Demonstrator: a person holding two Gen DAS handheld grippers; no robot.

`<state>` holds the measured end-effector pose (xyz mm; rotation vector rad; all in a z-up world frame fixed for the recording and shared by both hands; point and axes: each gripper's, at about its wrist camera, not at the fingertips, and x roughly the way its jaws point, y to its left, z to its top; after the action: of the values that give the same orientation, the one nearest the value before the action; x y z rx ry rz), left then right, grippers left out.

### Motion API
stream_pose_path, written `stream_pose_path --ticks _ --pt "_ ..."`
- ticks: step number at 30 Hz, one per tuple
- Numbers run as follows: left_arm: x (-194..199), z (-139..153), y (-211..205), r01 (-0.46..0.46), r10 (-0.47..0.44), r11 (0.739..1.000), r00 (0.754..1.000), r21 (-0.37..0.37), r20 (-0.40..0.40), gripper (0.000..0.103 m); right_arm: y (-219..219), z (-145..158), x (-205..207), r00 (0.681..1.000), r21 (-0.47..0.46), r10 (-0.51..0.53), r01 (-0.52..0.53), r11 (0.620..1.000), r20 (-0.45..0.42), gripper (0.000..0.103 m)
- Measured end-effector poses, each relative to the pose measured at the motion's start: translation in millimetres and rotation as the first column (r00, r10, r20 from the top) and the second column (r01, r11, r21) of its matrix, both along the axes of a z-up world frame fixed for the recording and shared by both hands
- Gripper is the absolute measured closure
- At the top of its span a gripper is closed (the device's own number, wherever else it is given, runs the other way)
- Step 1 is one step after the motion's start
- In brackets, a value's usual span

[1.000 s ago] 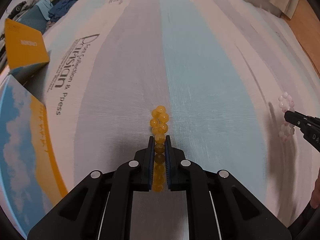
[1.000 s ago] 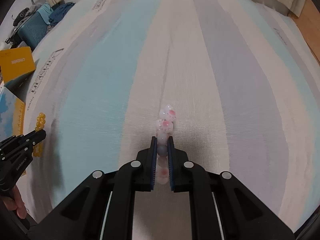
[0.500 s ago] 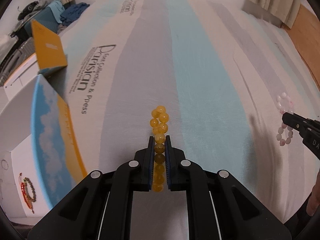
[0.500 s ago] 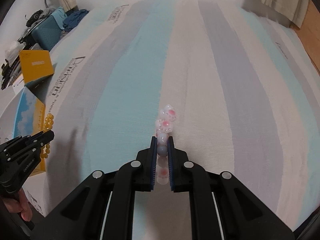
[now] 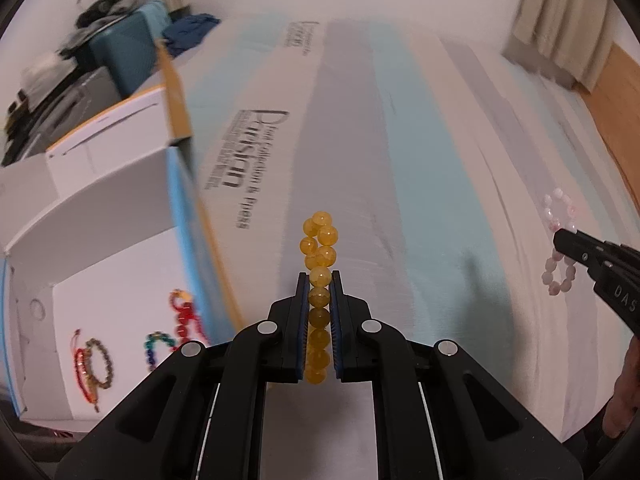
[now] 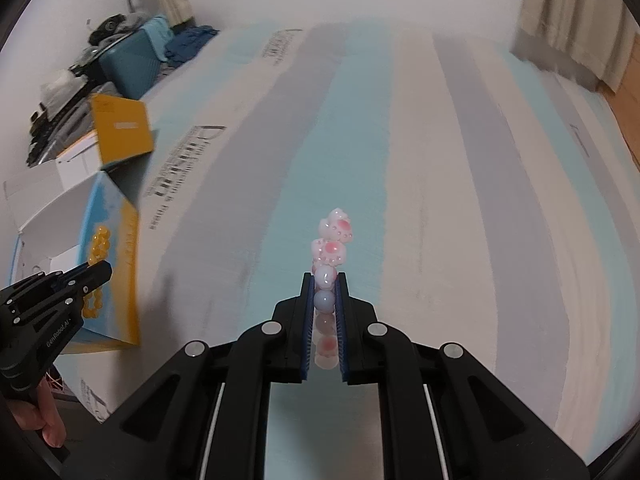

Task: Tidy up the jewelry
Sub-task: 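Carry the yellow and pink-white bracelets into the white box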

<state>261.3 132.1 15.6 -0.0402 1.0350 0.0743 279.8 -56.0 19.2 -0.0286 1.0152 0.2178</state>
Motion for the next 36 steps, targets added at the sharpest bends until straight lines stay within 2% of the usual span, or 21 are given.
stream_pose_path --ticks 9,17,22,25,30,36 --pt "-33.5 24.3 68.7 -0.097 0.098 0.995 0.994 -0.008 0.038 0.094 76.7 26.0 -11.7 0.995 0.023 0.092 -0.093 0.995 0.047 0.094" --pt "-65.2 24.7 153.9 -0.217 0.217 0.976 0.976 -0.010 0.028 0.094 161.9 39.3 -25.4 0.975 0.053 0.207 -0.211 0.976 0.076 0.094" --pt "-85.5 20.0 201.6 -0.278 0.278 0.961 0.960 -0.006 0.014 0.094 217.9 41.2 -38.8 0.952 0.075 0.295 -0.301 0.951 0.087 0.094" --pt "-94.8 11.5 223.0 -0.308 0.308 0.951 0.951 -0.010 -0.003 0.094 246.0 35.6 -45.4 0.937 0.093 0.339 -0.346 0.934 0.085 0.094" --pt "-103.6 -12.7 251.0 -0.344 0.342 0.939 0.938 -0.027 -0.049 0.094 286.5 7.4 -46.6 0.917 0.080 0.398 -0.396 0.915 -0.005 0.094" --pt "-102.3 -42.0 268.3 -0.347 0.341 0.937 0.933 -0.037 -0.118 0.094 305.3 -30.5 -34.4 0.920 0.059 0.376 -0.372 0.926 -0.106 0.094"
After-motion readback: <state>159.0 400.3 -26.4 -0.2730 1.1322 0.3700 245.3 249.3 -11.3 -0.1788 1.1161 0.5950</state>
